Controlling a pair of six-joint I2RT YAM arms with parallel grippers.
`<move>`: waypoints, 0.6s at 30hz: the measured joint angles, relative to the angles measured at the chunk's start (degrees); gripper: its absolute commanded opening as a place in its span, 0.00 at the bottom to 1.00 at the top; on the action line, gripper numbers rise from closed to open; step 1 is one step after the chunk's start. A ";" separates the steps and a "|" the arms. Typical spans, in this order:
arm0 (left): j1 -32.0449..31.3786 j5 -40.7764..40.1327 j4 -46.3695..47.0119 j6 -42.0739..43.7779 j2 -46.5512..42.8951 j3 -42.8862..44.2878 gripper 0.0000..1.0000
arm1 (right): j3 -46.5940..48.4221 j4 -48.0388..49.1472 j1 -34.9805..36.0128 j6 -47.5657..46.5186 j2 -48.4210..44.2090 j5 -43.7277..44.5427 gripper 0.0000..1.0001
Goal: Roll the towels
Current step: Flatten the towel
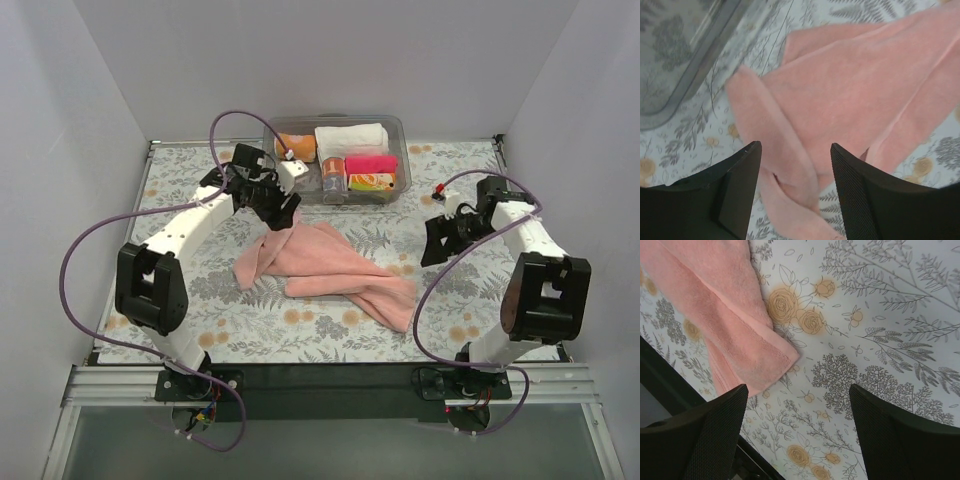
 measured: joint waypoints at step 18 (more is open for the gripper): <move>2.10 -13.99 4.72 1.53 8.50 -9.27 0.18 | -6.23 4.31 16.96 3.87 9.70 9.70 0.02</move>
